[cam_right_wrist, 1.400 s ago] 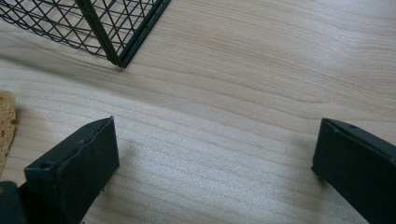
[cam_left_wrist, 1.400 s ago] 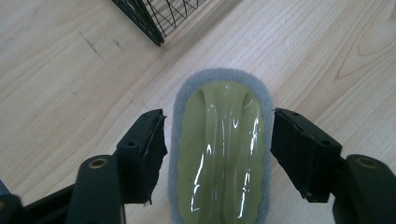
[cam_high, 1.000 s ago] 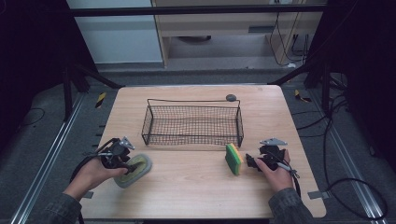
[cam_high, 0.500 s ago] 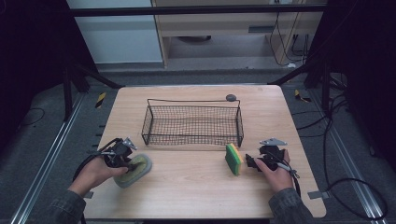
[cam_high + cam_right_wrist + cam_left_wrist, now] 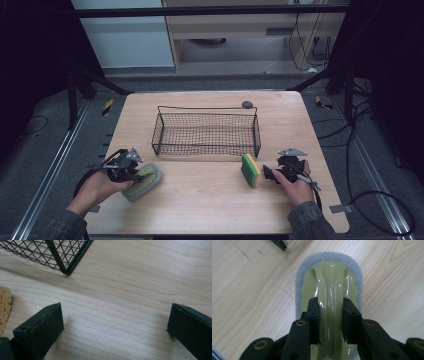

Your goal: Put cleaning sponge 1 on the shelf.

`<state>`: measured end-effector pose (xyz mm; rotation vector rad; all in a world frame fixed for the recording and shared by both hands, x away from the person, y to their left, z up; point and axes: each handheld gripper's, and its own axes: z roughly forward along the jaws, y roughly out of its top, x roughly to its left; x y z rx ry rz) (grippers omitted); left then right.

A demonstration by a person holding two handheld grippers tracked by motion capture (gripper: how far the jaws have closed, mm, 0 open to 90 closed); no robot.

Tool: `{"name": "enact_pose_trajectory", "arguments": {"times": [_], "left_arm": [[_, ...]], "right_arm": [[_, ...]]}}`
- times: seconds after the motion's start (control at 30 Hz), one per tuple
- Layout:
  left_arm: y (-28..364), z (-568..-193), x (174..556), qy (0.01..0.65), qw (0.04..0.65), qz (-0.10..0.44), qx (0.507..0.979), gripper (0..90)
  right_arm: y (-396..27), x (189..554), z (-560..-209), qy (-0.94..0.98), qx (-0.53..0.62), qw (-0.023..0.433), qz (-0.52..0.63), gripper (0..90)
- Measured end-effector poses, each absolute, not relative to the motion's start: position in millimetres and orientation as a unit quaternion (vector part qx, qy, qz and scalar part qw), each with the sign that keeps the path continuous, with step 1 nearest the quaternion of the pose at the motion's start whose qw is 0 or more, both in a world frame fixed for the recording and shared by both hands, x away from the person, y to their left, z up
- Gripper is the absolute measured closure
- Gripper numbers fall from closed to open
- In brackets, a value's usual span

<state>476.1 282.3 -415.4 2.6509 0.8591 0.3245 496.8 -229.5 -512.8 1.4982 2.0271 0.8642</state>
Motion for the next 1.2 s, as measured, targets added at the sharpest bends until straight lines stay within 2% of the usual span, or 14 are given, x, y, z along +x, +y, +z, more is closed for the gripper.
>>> {"name": "enact_pose_trajectory", "arguments": {"times": [0.43,0.73,1.2], "left_arm": [[267,-381,469,0.258,0.173,0.158,0.937,70.8],[252,-370,472,0.233,0.15,0.186,0.943,70.8],[225,-344,495,0.186,0.142,0.214,0.948,70.8]], "right_arm": [[-229,497,-513,0.739,0.547,0.234,0.316,0.4],[-230,497,-513,0.741,0.544,0.234,0.317,0.4],[-231,498,-513,0.744,0.539,0.231,0.319,0.5]]}}
